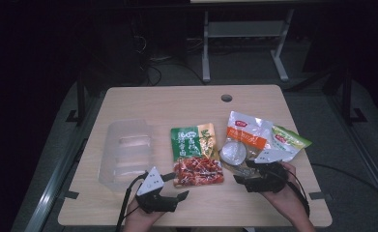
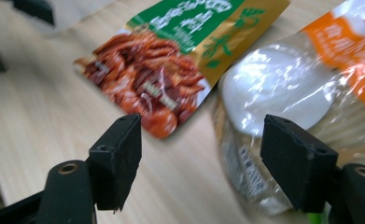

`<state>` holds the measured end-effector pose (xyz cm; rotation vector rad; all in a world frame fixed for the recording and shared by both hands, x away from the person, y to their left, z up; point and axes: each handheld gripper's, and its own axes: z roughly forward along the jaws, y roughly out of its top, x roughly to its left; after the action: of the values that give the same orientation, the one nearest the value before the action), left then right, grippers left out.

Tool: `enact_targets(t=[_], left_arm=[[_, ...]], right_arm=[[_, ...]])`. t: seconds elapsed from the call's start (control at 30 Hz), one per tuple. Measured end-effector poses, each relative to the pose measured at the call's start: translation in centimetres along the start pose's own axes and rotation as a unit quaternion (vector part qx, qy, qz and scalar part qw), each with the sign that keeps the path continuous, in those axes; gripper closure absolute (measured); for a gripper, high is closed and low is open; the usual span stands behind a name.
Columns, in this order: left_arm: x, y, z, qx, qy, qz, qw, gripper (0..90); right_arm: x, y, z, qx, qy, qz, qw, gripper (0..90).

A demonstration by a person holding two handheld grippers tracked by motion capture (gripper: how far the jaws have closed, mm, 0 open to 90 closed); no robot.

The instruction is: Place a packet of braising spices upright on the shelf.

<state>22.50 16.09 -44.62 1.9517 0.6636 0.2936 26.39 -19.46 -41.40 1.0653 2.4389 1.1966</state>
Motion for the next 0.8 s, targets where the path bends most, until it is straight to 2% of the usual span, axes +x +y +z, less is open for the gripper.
enact_targets(t=[0.23,0.33,0.37,0.5,0.53,0.7,0.8], left_arm=[[-0.6,0.1,-0.3,-0.006,-0.005,0.009,0.9999,24.9],[-0.7,0.1,-0.5,-0.009,-0.006,0.007,0.9999,24.4],[-0.7,0.1,-0.5,-0.009,-0.006,0.008,0.9999,24.4],[-0.9,0.0,-0.7,-0.008,-0.007,0.011,0.9999,24.1],[-0.9,0.1,-0.7,-0.008,-0.007,0.014,0.9998,24.1],[-1.0,0.1,-0.8,-0.009,-0.007,0.017,0.9998,24.0],[-1.0,0.1,-0.8,-0.012,-0.009,0.013,0.9998,23.8]], right_arm=[[-0.6,2.8,1.4,0.001,-0.020,0.013,0.9997,29.3],[-1.1,4.6,2.5,0.005,-0.026,0.008,0.9996,29.3],[-1.1,4.6,2.5,0.005,-0.026,0.008,0.9996,29.3],[-1.8,7.3,4.3,0.023,-0.028,0.007,0.9993,29.0],[-1.8,7.3,4.3,0.023,-0.028,0.007,0.9993,29.0],[-2.3,9.7,6.4,0.046,-0.031,0.003,0.9985,28.7],[-2.5,10.5,7.2,0.054,-0.033,-0.003,0.9980,28.7]])
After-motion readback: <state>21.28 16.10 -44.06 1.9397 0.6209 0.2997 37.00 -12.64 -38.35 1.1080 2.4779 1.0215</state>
